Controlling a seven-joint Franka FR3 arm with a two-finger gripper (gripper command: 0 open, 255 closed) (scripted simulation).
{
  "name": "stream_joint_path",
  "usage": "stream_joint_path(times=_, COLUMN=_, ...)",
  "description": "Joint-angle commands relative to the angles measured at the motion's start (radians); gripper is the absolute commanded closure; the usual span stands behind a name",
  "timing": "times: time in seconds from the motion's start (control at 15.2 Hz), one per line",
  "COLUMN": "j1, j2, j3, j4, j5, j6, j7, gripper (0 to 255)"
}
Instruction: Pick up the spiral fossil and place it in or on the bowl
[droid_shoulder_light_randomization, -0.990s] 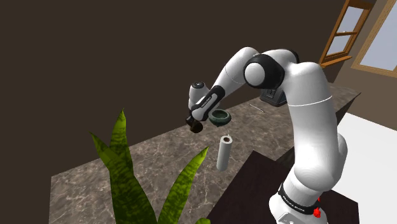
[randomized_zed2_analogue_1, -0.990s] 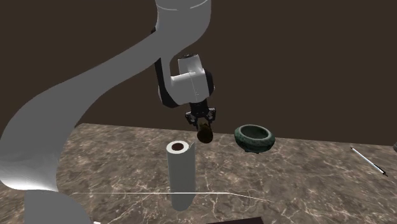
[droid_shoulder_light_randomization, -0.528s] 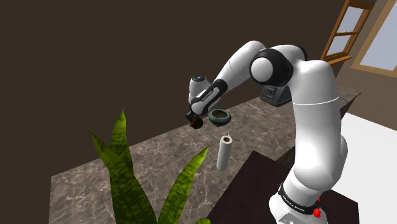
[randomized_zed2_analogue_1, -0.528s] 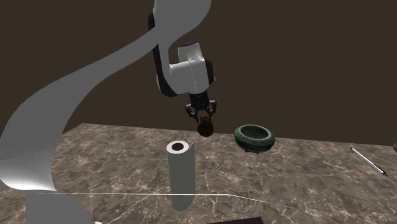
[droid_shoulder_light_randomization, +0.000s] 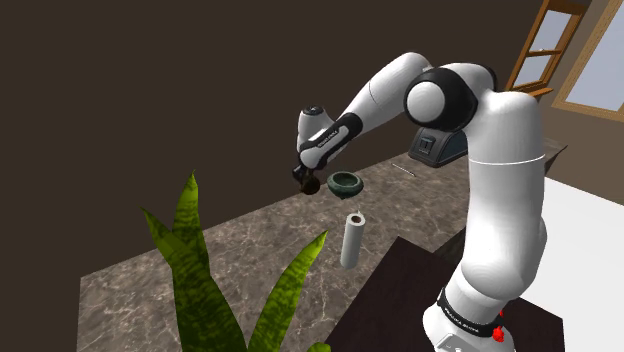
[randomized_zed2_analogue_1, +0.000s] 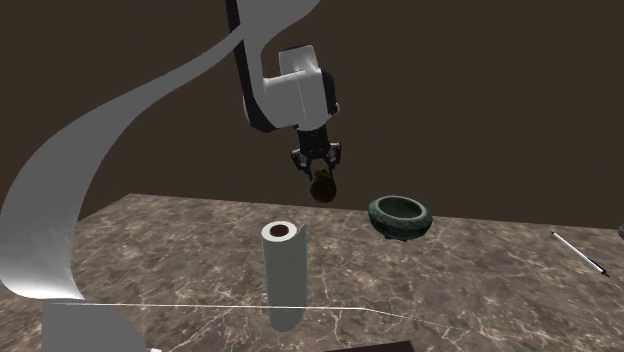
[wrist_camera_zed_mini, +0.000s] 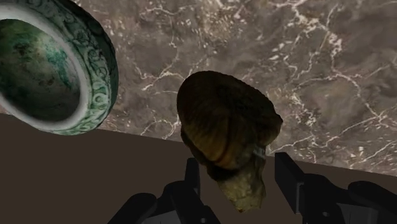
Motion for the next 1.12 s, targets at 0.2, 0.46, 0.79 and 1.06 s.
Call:
stream_joint_path(times=0.2, j1=-0.003, j2=-0.042, j3=0.007, j4=0.013, j5=0.013, j6=-0.055, j7=-0.017, gripper=255)
stream_joint_path(times=0.46, j1=-0.005, j2=-0.074, j3=0.012, j4=0.025, j5=0.023, j6=-0.098, j7=-0.03, gripper=255)
stream_joint_path(times=0.79, j1=-0.04, j2=-0.104, j3=0.008, j4=0.019, j5=0.047, j6=-0.113, j7=-0.092, gripper=255)
stream_joint_path(times=1.06, j1=-0.111, j2=-0.122, j3=-0.005, j4=0.003, j5=0.089, j6=-0.101, j7=-0.205, gripper=255)
